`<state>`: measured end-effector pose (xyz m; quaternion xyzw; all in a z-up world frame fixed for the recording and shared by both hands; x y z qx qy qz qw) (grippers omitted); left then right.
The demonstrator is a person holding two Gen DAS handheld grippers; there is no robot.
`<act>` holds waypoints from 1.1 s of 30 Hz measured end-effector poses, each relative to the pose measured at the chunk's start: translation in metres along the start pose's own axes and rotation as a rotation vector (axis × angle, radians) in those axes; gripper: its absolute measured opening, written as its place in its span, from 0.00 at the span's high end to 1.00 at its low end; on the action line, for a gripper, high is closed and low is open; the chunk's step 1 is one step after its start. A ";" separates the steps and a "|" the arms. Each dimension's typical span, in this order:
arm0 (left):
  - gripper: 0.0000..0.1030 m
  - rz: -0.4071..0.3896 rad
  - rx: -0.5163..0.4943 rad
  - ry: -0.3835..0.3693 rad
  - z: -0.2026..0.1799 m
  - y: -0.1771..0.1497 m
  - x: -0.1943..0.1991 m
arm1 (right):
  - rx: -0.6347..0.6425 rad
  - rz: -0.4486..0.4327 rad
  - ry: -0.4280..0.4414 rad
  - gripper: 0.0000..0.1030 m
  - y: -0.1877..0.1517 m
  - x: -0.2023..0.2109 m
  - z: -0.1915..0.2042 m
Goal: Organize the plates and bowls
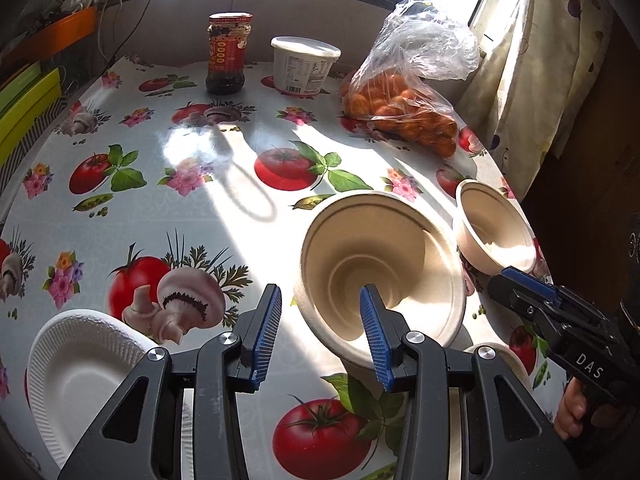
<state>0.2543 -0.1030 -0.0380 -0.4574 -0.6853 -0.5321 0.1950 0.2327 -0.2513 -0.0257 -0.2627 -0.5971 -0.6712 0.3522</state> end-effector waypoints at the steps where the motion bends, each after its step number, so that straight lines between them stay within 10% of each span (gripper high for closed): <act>1: 0.59 0.000 0.004 -0.010 0.000 0.000 -0.001 | 0.005 0.002 0.001 0.72 0.000 -0.002 0.002; 33: 0.66 0.015 0.020 -0.061 0.000 -0.005 -0.012 | 0.021 0.049 0.016 0.85 -0.005 -0.025 0.016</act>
Point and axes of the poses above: each gripper's, at about its wrist camera, not at the fingertips, and x roughly against the way its jaws point, z to its left, y to its top, the point moved 8 cm from there along -x, roughly the way its jaws point, and after that the axes turned 9 degrees about -y, right-handed, at the moved point
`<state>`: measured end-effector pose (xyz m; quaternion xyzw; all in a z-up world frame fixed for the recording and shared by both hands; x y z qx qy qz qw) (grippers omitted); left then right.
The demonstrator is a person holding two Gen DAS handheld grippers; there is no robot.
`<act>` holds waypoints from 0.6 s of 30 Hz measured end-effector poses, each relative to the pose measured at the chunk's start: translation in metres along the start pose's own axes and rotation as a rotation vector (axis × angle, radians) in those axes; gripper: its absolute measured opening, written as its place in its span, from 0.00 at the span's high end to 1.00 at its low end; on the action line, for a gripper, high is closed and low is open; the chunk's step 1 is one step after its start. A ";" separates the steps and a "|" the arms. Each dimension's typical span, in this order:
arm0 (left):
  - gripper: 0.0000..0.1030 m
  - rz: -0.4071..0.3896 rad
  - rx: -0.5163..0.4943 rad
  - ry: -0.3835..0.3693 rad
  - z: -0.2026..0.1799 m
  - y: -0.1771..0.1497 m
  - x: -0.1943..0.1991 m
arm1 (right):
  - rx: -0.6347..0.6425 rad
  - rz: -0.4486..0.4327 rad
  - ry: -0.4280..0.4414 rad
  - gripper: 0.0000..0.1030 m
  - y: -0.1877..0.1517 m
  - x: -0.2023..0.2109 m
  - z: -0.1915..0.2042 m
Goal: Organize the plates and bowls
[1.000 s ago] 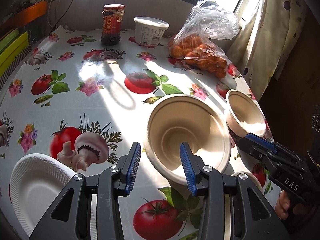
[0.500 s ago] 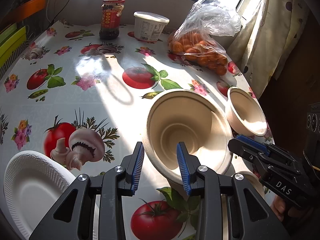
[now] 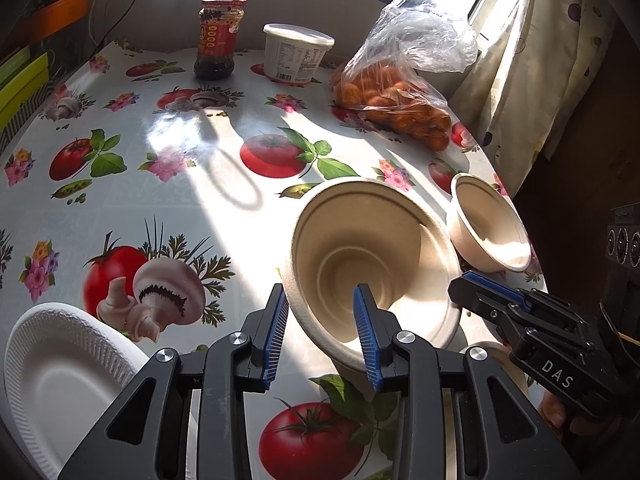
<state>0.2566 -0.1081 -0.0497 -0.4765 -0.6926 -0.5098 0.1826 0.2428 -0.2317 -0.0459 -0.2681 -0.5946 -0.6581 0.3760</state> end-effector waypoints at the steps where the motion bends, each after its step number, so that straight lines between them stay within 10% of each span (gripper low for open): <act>1: 0.66 -0.001 0.001 -0.003 -0.001 0.000 0.000 | -0.003 -0.001 0.001 0.85 0.000 0.000 0.000; 18: 0.66 -0.017 -0.018 -0.007 -0.008 -0.002 0.010 | -0.045 -0.029 0.017 0.85 -0.004 0.011 -0.003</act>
Point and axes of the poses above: each gripper's, at about its wrist camera, not at the fingertips, and x roughly against the way its jaws point, z to its left, y to its top, the point moved 8 cm from there along -x, roughly the way its jaws point, and after that the axes turned 9 degrees about -y, right-handed, at the moved point
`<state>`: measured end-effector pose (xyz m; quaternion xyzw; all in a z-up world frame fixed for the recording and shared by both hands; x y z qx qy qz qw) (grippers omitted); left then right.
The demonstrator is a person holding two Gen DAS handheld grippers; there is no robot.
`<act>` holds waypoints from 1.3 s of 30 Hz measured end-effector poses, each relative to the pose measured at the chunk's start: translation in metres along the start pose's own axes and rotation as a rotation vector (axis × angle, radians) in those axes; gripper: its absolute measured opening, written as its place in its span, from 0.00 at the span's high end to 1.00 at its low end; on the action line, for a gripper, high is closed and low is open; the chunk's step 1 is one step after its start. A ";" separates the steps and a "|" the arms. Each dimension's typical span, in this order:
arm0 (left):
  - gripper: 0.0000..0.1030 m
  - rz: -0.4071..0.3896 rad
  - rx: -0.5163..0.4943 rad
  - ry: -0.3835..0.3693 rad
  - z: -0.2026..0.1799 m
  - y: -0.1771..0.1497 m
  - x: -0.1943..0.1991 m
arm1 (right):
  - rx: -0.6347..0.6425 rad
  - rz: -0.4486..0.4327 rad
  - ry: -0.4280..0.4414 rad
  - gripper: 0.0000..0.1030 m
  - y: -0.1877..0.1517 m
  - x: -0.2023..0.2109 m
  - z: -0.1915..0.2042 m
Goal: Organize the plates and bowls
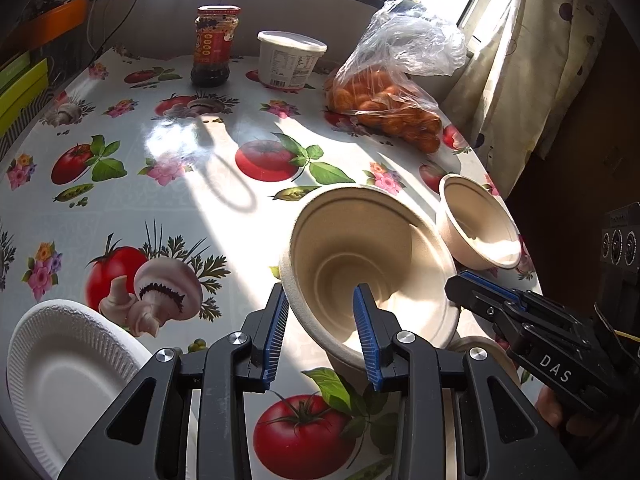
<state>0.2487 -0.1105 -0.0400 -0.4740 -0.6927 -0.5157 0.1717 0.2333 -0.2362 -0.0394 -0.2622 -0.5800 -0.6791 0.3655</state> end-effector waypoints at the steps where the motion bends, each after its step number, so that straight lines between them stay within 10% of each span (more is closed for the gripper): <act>1: 0.66 -0.003 -0.004 0.000 -0.001 0.000 0.001 | -0.001 -0.004 0.000 0.85 0.000 0.002 0.000; 39: 0.66 -0.030 -0.137 -0.069 -0.065 -0.037 0.042 | -0.078 -0.154 -0.049 0.85 -0.037 0.095 -0.016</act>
Point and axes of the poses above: each gripper's, at about its wrist camera, not at the fingertips, and x roughly against the way its jaws point, z to its left, y to its top, the point moved 8 cm from there along -x, roughly the way its jaws point, and after that the axes turned 9 degrees about -y, right-handed, at the moved point
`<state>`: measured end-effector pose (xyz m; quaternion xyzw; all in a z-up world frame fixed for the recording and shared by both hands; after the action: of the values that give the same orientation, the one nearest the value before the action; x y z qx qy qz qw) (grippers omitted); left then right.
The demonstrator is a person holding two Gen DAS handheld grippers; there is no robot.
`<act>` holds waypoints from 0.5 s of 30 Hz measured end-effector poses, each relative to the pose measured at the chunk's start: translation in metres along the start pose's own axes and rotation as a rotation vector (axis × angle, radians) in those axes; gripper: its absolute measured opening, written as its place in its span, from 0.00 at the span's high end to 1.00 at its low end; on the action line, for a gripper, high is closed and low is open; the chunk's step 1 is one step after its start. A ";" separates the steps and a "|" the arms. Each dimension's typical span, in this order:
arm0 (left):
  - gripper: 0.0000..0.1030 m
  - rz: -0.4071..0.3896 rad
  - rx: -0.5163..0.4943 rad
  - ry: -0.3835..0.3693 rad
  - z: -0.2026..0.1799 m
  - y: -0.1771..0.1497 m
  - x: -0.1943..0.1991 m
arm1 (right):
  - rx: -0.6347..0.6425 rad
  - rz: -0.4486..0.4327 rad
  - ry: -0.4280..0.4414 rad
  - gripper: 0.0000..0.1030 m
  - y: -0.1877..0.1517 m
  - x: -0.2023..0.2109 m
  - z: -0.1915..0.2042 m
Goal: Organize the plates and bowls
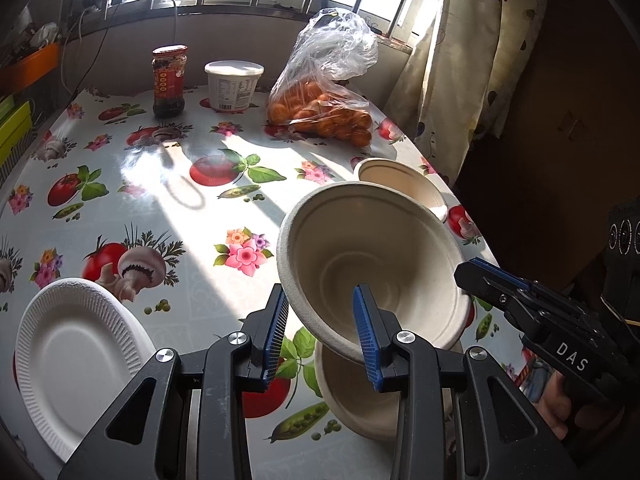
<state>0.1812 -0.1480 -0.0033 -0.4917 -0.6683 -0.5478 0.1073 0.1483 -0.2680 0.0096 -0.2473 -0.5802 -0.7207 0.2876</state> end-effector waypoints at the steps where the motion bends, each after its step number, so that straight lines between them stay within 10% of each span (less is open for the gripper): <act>1: 0.66 0.004 -0.002 -0.002 -0.001 -0.002 0.000 | -0.002 0.001 -0.003 0.85 -0.002 0.001 -0.001; 15: 0.66 0.035 -0.032 -0.019 -0.017 -0.026 -0.002 | -0.033 0.005 -0.031 0.85 -0.030 0.014 -0.012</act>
<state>0.1553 -0.1610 -0.0142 -0.5100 -0.6517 -0.5519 0.1026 0.1173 -0.2765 -0.0036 -0.2647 -0.5719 -0.7256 0.2765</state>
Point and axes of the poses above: each gripper's, at about its wrist camera, not at the fingertips, and x roughly against the way its jaws point, z to its left, y to its top, the point moved 8 cm from there along -x, roughly the way its jaws point, and after that the axes turned 9 degrees about -y, right-handed, at the moved point
